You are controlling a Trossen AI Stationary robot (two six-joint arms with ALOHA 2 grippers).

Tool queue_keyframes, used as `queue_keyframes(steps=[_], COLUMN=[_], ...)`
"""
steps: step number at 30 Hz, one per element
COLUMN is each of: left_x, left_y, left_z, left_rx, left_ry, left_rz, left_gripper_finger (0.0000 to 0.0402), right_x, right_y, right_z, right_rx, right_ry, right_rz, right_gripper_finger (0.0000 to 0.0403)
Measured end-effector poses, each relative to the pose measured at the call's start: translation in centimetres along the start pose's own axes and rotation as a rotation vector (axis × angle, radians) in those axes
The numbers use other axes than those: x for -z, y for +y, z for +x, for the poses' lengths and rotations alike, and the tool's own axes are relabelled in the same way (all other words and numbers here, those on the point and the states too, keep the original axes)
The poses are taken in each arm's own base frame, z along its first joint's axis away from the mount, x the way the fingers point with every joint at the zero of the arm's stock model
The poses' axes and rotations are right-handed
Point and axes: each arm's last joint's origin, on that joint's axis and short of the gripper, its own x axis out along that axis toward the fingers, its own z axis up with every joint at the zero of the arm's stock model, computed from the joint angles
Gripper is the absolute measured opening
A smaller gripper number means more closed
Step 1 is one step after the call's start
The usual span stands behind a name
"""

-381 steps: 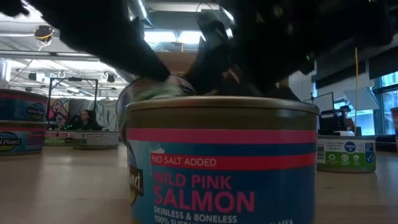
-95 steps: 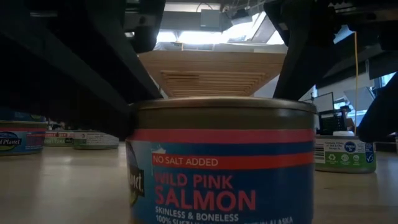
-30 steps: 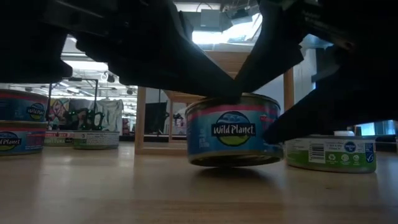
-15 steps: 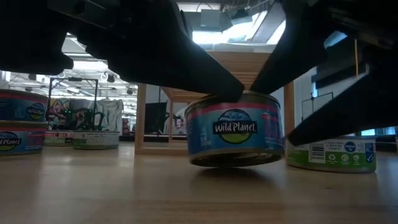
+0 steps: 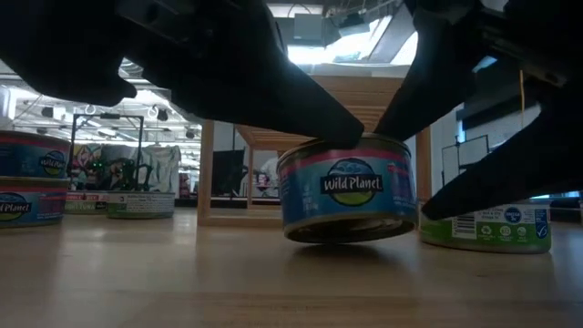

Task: Stack canned seafood by type on shelf
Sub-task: Put the blue tuna can on the shelf

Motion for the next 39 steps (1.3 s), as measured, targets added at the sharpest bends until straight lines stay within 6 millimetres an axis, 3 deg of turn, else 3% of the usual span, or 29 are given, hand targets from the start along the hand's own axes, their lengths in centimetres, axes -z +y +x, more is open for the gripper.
queue_keyframes(steps=[15, 28, 36, 39], left_x=[-0.3, -0.5, -0.6, -0.6], left_y=[0.2, 0.3, 0.3, 0.3], left_z=[0.1, 0.1, 0.1, 0.1], left_rx=[-0.003, -0.008, -0.015, -0.01], left_ry=[-0.026, -0.039, -0.042, -0.042], left_rz=[-0.029, -0.045, -0.052, -0.074], left_gripper_finger=[0.0, 0.0, 0.0013, 0.0031], right_x=[0.7, 0.9, 0.9, 0.8], right_y=[1.0, 0.3, 0.4, 0.4], right_z=[1.3, 2.2, 2.2, 2.2], right_rx=[0.091, 0.139, 0.131, 0.127], right_ry=[0.038, 0.059, 0.056, 0.052], right_rz=[-0.017, -0.001, -0.004, 0.0], right_gripper_finger=[0.0253, 0.0252, 0.0186, 0.0186])
